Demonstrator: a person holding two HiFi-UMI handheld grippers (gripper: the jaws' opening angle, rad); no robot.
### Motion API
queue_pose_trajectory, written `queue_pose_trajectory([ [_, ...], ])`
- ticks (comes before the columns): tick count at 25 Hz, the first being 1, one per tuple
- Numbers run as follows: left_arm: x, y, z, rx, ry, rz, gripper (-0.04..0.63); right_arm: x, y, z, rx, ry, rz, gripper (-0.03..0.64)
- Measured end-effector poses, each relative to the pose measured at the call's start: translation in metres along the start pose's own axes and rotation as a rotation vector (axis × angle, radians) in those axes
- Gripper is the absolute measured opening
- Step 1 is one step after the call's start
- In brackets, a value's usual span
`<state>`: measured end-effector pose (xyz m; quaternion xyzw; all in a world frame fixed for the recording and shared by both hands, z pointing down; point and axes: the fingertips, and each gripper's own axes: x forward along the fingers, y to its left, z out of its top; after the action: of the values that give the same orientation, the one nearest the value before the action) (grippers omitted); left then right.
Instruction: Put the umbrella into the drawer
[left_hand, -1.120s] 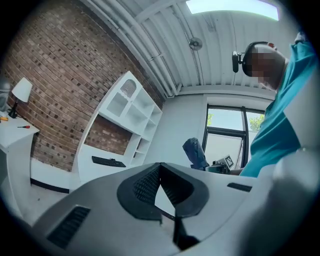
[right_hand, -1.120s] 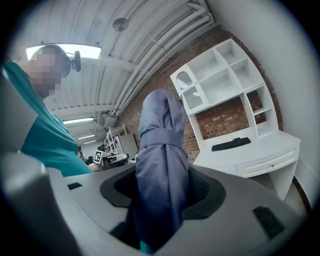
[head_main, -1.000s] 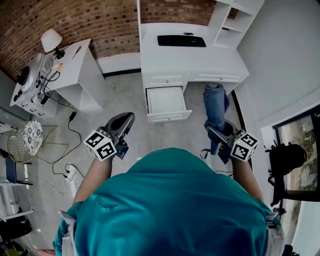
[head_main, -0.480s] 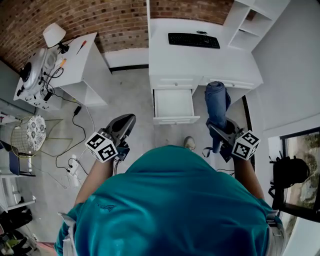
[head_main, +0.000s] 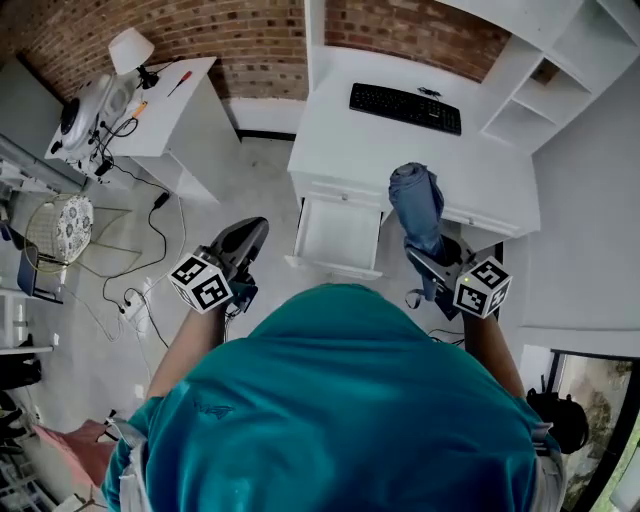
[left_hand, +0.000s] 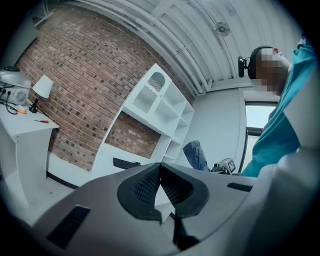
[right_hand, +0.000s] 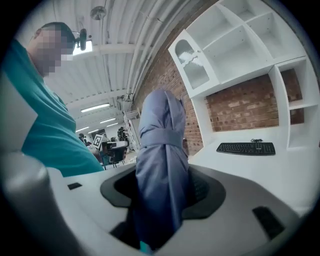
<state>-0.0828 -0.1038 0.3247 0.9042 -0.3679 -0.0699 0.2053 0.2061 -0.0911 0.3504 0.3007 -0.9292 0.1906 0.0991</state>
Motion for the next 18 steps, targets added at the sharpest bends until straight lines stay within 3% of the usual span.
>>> queue_pose_trajectory([
  [5, 0.039, 0.001, -0.005, -0.017, 0.016, 0.052, 0.012, 0.007, -0.05, 0.009, -0.044, 0.063, 0.043, 0.238],
  [18, 0.061, 0.084, -0.024, 0.0, 0.094, 0.016, 0.012, 0.105, -0.075, 0.006, -0.038, 0.234, 0.016, 0.238],
])
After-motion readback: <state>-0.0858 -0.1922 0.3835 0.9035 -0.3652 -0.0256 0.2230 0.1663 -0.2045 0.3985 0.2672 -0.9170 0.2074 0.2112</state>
